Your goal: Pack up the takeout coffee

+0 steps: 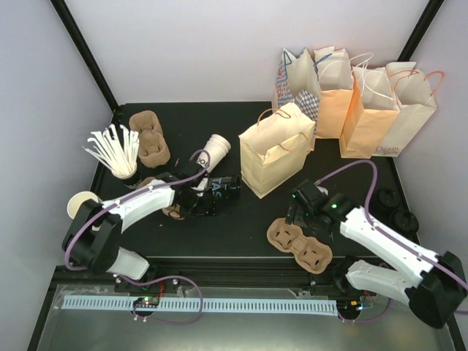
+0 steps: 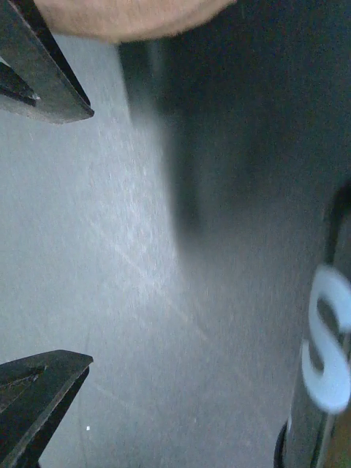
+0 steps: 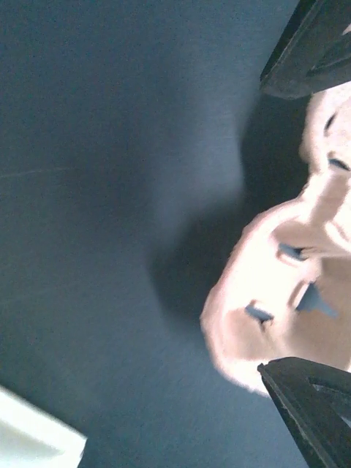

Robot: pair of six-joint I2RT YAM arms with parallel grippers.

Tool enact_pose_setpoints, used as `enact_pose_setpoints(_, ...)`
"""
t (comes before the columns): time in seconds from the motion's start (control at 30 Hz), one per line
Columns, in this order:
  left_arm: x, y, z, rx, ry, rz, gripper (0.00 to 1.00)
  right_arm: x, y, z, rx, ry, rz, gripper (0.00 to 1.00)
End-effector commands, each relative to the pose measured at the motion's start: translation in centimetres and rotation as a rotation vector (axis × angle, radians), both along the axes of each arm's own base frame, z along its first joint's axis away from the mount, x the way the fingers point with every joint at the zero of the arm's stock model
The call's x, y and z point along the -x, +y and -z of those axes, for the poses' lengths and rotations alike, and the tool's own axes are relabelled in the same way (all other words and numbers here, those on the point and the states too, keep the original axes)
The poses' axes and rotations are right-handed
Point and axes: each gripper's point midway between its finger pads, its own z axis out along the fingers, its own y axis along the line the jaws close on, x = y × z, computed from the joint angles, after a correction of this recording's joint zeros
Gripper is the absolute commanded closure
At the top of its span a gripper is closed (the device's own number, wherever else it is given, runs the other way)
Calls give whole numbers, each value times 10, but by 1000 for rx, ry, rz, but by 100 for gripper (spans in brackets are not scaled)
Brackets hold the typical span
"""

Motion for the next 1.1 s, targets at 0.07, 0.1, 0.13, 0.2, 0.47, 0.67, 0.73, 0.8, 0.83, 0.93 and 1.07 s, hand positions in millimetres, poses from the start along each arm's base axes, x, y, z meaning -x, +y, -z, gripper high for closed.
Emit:
enact_pose_setpoints(0.07, -4, 33, -13, -38, -52, -48, 12, 36, 4, 23, -53, 238, 113, 1)
enact_pose_setpoints(0.1, -4, 31, -18, -22, -69, -49, 12, 39, 6, 26, -70, 255, 129, 1)
enact_pose_setpoints(0.13, -5, 29, -23, 0, -82, -48, 12, 43, 6, 29, -79, 275, 147, 1)
enact_pose_setpoints(0.2, -5, 22, -35, 54, -105, -31, 12, 49, 5, 35, -84, 307, 185, 1)
enact_pose_setpoints(0.47, -7, 17, -88, 136, -240, 9, 2, 65, -12, 29, -12, 383, 358, 6)
enact_pose_setpoints(0.67, -15, 23, -122, 169, -376, -47, 1, 61, 1, 49, -81, 394, 407, 17)
enact_pose_setpoints(0.73, -17, 22, -129, 198, -405, -57, 1, 58, 3, 56, -78, 391, 418, 20)
enact_pose_setpoints(0.8, -18, 21, -135, 216, -424, -54, 1, 54, 6, 60, -72, 387, 403, 23)
enact_pose_setpoints(0.83, -19, 21, -137, 216, -431, -50, 1, 52, 7, 63, -67, 390, 396, 23)
enact_pose_setpoints(0.93, -19, 23, -144, 203, -450, -33, 1, 49, 13, 70, -70, 397, 369, 24)
enact_pose_setpoints(1.07, -21, 23, -151, 204, -475, -11, 1, 44, 21, 75, -87, 398, 321, 29)
